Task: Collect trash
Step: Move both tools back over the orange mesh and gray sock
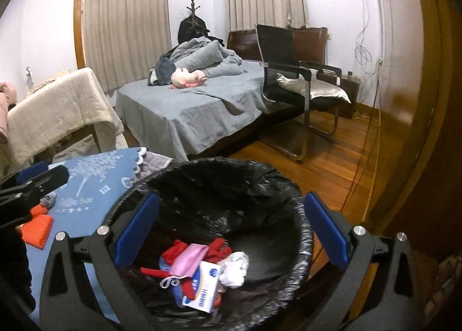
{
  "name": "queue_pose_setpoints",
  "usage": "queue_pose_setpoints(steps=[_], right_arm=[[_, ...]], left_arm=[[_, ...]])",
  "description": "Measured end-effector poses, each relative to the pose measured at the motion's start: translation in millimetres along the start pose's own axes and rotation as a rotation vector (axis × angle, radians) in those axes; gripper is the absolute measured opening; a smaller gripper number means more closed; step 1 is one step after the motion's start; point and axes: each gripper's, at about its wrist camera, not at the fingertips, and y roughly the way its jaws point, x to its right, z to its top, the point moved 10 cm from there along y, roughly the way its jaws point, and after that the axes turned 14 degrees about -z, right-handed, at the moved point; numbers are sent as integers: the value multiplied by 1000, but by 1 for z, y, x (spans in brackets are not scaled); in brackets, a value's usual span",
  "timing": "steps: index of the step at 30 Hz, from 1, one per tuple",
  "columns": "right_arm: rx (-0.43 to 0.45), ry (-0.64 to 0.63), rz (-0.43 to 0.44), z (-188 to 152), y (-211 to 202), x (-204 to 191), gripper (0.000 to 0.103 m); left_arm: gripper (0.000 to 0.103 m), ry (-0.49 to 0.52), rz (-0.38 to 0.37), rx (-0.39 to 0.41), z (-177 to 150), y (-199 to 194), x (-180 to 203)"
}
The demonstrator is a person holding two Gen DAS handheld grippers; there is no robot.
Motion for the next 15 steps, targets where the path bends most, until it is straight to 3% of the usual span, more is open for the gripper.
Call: queue_pose_setpoints(steps=[15], right_arm=[[10, -93, 149, 2, -28, -109, 98]], left_arm=[[95, -44, 211, 57, -16, -96, -88]])
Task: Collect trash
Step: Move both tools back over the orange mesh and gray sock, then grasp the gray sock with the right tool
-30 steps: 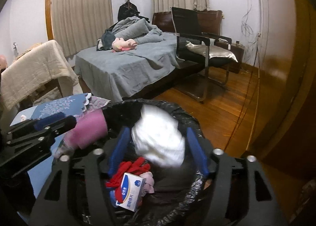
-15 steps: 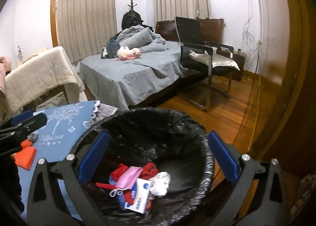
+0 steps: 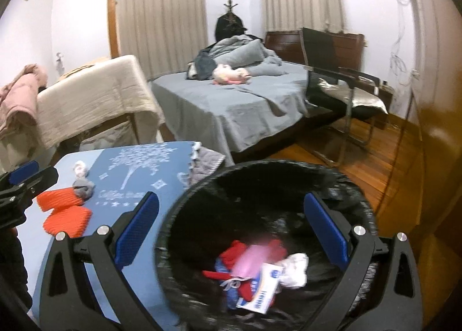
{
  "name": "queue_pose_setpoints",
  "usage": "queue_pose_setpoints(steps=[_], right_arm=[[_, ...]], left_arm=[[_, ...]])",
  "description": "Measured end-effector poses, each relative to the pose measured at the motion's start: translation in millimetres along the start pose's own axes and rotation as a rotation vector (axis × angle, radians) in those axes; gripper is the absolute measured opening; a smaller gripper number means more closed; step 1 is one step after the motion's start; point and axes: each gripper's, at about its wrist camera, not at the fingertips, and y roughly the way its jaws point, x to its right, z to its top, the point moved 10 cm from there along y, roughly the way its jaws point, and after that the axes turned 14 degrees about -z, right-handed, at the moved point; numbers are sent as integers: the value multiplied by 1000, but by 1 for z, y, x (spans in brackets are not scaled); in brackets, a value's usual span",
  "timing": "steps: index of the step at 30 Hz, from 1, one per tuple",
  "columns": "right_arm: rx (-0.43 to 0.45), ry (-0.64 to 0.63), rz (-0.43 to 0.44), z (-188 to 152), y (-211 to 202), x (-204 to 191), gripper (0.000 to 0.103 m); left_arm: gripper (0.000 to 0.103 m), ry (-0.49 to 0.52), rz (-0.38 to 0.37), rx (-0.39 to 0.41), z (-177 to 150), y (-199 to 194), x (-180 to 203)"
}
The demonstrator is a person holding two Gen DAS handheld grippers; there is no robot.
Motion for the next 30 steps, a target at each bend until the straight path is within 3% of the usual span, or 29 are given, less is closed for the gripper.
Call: queue_pose_setpoints(steps=[18, 30], right_arm=[[-28, -104, 150, -9, 9, -139, 98], [-51, -142, 228, -15, 34, -216, 98]], left_arm=[[95, -118, 266, -6, -41, -49, -154], [95, -166, 322, -52, -74, -45, -211]])
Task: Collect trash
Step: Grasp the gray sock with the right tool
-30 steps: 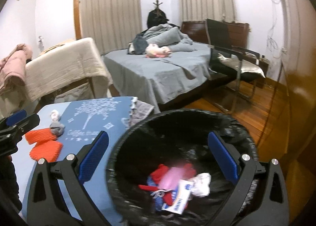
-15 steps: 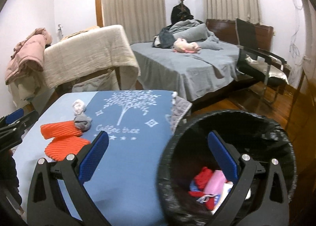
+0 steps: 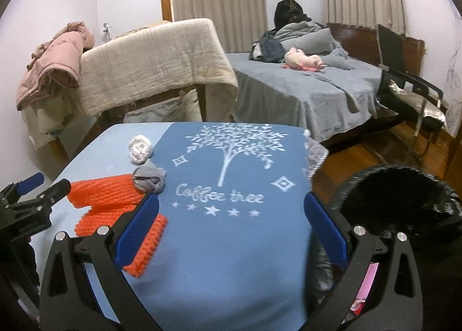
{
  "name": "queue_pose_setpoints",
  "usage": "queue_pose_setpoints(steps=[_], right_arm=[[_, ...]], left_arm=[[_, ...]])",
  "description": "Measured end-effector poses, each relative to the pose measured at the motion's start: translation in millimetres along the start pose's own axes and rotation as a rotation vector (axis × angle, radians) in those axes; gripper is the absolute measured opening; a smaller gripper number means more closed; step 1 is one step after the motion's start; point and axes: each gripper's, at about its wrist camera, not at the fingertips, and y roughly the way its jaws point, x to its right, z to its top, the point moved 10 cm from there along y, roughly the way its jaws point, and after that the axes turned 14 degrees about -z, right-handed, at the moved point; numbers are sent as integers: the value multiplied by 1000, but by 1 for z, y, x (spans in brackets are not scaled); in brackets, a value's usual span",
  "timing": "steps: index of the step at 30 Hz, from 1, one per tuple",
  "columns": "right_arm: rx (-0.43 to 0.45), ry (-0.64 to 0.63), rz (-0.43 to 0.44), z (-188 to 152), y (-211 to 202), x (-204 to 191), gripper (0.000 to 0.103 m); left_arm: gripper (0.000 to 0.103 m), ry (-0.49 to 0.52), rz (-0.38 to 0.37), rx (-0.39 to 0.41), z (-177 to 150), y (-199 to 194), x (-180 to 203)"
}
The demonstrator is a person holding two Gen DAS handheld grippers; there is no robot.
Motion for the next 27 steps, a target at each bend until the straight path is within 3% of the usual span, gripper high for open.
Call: queue_pose_setpoints(steps=[10, 20, 26, 27], right_arm=[[-18, -26, 80, 12, 41, -63, 98], [-97, -87, 129, 4, 80, -119, 96], [-148, -105, 163, -3, 92, -136, 78], [-153, -110, 170, -4, 93, -138, 72]], left_arm=[[95, -41, 58, 20, 2, 5, -46], [95, -67, 92, 34, 9, 18, -70], [95, -97, 97, 41, 10, 18, -79], [95, -98, 95, 40, 10, 18, -79]])
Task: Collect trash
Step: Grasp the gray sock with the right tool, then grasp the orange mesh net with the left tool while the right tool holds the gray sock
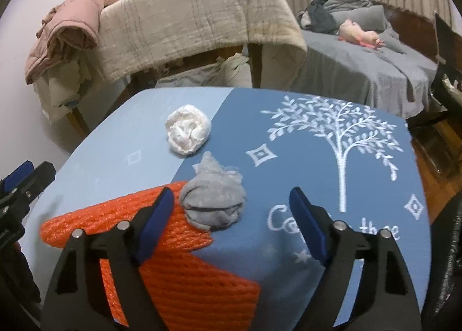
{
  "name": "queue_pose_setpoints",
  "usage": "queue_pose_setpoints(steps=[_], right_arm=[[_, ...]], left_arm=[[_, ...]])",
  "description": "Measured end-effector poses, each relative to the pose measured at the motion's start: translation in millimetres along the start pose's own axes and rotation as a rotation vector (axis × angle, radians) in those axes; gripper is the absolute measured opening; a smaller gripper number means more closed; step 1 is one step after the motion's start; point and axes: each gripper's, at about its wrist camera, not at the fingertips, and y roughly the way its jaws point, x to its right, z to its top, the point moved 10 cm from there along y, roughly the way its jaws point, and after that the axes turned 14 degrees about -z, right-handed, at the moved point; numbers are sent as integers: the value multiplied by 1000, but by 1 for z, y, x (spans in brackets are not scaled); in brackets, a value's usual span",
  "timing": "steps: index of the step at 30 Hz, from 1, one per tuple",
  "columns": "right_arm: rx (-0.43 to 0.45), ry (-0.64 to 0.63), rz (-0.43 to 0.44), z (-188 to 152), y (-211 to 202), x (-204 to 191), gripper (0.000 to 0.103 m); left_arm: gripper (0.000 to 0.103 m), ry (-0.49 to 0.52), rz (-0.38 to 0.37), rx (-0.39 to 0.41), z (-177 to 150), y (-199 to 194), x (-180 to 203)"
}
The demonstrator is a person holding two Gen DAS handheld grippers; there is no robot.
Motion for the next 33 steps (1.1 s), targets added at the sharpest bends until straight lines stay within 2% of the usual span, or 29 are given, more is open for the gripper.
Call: queue_pose_setpoints(steps=[1, 3, 6, 15, 22, 27, 30, 32, 33], right_arm=[[-9, -11, 12, -1, 2, -3, 60], [-25, -22, 61, -3, 3, -10, 47], [-20, -30, 78, -2, -1, -13, 43], [34, 28, 72, 1, -30, 17, 42], [34, 62, 34, -11, -42, 48, 42], [22, 68, 16, -23, -48, 62, 42], [12, 75, 11, -30, -50, 67, 42], [6, 80, 9, -33, -51, 69, 42], [3, 81, 9, -34, -52, 70, 42]], left_arm=[[94, 2, 0, 0, 0, 0, 0], [94, 7, -3, -2, 0, 0, 0], [94, 8, -12, -6, -3, -1, 4], [94, 34, -82, -17, -10, -6, 38], [94, 74, -146, -93, -31, 10, 71], [94, 93, -157, -128, -42, 21, 84], [81, 103, -176, -163, -48, 30, 89], [58, 111, -198, -189, -52, 36, 92], [51, 112, -207, -195, -54, 36, 94]])
